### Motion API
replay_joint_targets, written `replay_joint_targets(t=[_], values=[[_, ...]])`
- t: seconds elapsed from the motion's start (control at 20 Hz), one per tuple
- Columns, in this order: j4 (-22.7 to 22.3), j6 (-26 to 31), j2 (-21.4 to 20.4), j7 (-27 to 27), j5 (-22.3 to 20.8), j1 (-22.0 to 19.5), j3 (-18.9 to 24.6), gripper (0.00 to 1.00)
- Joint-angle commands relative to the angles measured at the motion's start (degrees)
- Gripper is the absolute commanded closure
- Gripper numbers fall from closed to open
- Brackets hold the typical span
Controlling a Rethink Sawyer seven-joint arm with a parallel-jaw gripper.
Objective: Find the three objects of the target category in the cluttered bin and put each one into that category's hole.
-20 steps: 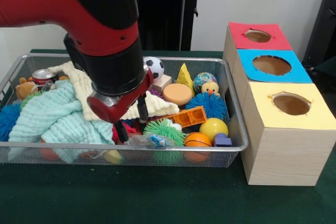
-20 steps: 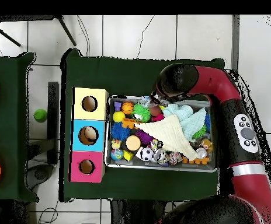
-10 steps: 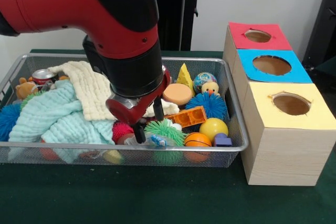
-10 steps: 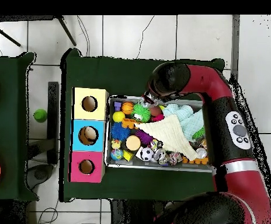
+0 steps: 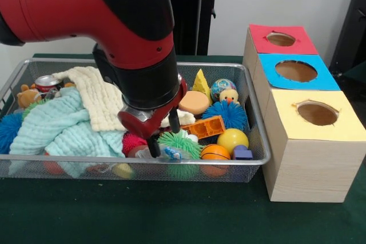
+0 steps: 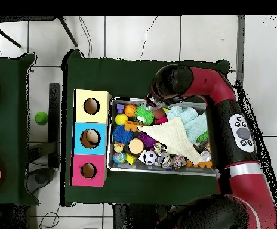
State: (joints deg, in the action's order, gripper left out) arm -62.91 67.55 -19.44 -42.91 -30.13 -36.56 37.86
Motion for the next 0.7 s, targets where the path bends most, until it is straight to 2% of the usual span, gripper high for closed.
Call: replay_joint_targets(t=[0.05,0.4,0.7], values=[[-2.4,-1.7,2.3,8.6,-1.0,-0.1,1.1,0.0],[-2.1,-1.7,2.3,9.2,-1.1,-0.5,1.2,0.0],[0.5,-0.4,3.7,11.0,-2.0,-0.8,0.6,0.0]])
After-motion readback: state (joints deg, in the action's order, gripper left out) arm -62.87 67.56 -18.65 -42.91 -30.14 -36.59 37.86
